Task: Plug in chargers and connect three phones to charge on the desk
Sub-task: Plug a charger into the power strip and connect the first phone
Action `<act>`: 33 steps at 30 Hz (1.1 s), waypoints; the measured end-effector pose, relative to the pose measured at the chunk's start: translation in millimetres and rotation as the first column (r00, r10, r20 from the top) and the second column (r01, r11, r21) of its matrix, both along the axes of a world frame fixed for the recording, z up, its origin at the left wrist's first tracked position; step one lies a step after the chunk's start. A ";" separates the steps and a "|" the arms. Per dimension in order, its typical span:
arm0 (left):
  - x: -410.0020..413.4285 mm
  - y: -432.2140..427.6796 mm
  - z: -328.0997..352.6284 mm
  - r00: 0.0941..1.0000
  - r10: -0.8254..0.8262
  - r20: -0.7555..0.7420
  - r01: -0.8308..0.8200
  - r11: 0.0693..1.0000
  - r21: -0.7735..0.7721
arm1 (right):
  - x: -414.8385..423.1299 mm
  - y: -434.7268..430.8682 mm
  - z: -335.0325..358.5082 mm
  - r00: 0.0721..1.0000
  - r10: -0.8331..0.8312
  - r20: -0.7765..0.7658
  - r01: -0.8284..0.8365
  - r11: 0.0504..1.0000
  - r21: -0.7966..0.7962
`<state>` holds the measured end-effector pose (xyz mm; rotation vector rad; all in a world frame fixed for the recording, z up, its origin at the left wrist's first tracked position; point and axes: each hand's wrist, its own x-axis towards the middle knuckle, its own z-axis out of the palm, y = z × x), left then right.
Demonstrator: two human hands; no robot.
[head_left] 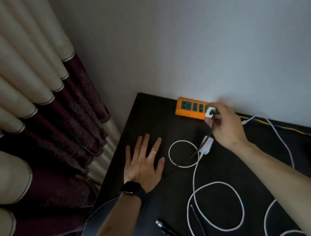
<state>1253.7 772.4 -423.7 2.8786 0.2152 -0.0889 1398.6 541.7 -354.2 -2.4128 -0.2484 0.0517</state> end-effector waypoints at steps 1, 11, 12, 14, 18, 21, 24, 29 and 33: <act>4.1 -1.8 -3.5 1.000 0.000 -0.003 0.000 1.000 -0.010 | 6.7 -1.3 2.4 1.000 -0.001 -0.025 0.002 0.999 0.045; 11.7 -8.8 -18.1 0.999 0.036 -0.021 -0.037 0.998 -0.048 | 36.4 11.3 -12.4 0.999 0.030 -0.035 -0.029 1.000 0.010; 12.0 -8.3 -17.4 0.999 0.041 -0.022 -0.042 0.998 -0.056 | 39.3 11.2 -10.9 0.998 0.040 -0.040 -0.040 0.999 -0.009; 13.2 -8.3 -16.7 0.999 0.047 -0.016 -0.048 0.997 -0.059 | 47.4 10.1 -6.6 0.994 0.087 -0.063 -0.091 0.994 -0.067; 13.8 -15.0 -14.0 0.997 0.076 -0.015 -0.077 0.995 -0.065 | 64.3 7.5 3.6 0.972 0.197 -0.127 -0.218 0.961 -0.172; 15.2 -17.4 -10.8 0.996 0.086 -0.040 -0.088 0.994 -0.063 | 77.8 13.1 9.2 0.955 0.239 -0.176 -0.275 0.935 -0.223; 15.4 -18.8 -7.8 0.995 0.084 -0.048 -0.087 0.994 -0.063 | 87.5 23.6 9.7 0.955 0.239 -0.173 -0.273 0.938 -0.214; 17.9 -18.1 -4.2 0.995 0.080 -0.065 -0.084 0.994 -0.066 | 84.2 26.4 7.0 0.966 0.216 -0.142 -0.233 0.965 -0.116; 17.4 -14.6 -1.9 0.995 0.081 -0.061 -0.085 0.994 -0.065 | 71.6 17.3 -1.9 0.974 0.216 -0.064 -0.223 0.963 -0.154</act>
